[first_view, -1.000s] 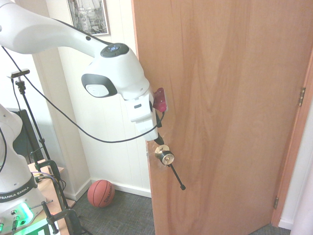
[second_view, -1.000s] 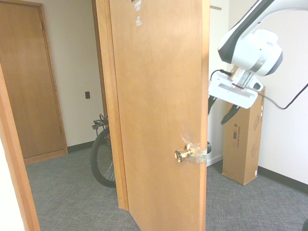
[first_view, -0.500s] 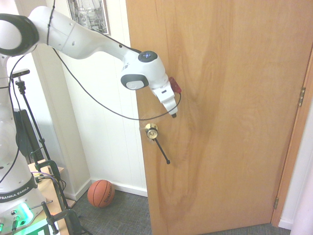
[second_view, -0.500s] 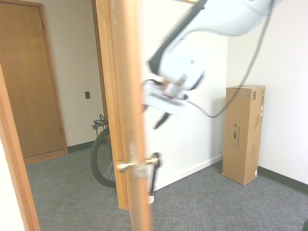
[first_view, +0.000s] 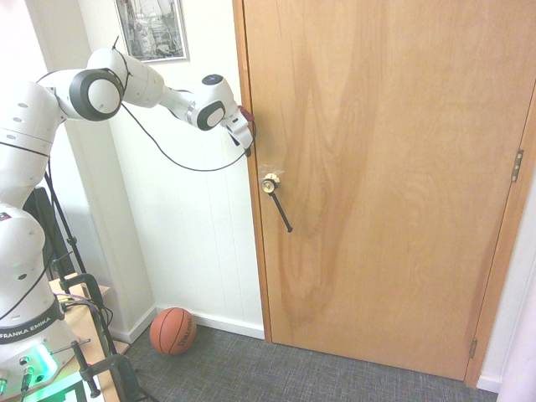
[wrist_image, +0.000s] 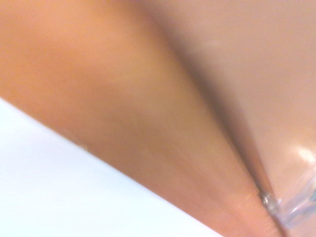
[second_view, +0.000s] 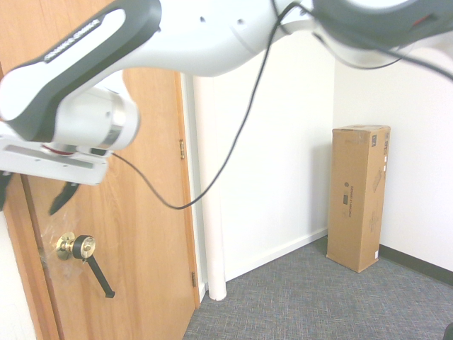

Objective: Close the door

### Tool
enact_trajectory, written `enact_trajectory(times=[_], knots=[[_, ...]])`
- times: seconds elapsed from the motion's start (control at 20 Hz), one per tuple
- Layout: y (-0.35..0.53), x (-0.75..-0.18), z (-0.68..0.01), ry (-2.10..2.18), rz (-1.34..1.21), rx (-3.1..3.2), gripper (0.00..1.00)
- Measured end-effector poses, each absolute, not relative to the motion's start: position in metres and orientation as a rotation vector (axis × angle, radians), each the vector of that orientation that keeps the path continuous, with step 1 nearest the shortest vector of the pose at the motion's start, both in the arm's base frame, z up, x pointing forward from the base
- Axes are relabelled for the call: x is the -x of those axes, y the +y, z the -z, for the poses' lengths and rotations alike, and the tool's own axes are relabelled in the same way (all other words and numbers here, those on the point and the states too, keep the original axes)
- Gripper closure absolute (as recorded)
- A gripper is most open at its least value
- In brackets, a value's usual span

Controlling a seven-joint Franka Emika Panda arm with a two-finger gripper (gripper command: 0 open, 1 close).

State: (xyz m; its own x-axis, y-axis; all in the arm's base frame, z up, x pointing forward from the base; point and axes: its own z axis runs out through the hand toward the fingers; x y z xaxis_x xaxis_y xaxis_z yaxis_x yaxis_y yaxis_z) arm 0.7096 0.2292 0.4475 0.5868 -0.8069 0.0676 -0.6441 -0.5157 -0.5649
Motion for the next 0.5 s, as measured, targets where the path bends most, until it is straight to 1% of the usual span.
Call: enact_trajectory(times=[0.1,0.2,0.3,0.5], knots=[[0.186,-0.705,-0.457,1.195,0.454,2.386,0.00],[0.145,-0.689,-0.472,1.222,0.458,2.465,0.00],[0.113,-0.663,-0.487,1.204,0.444,2.584,0.00],[0.083,-0.608,-0.496,1.172,0.426,2.723,0.00]])
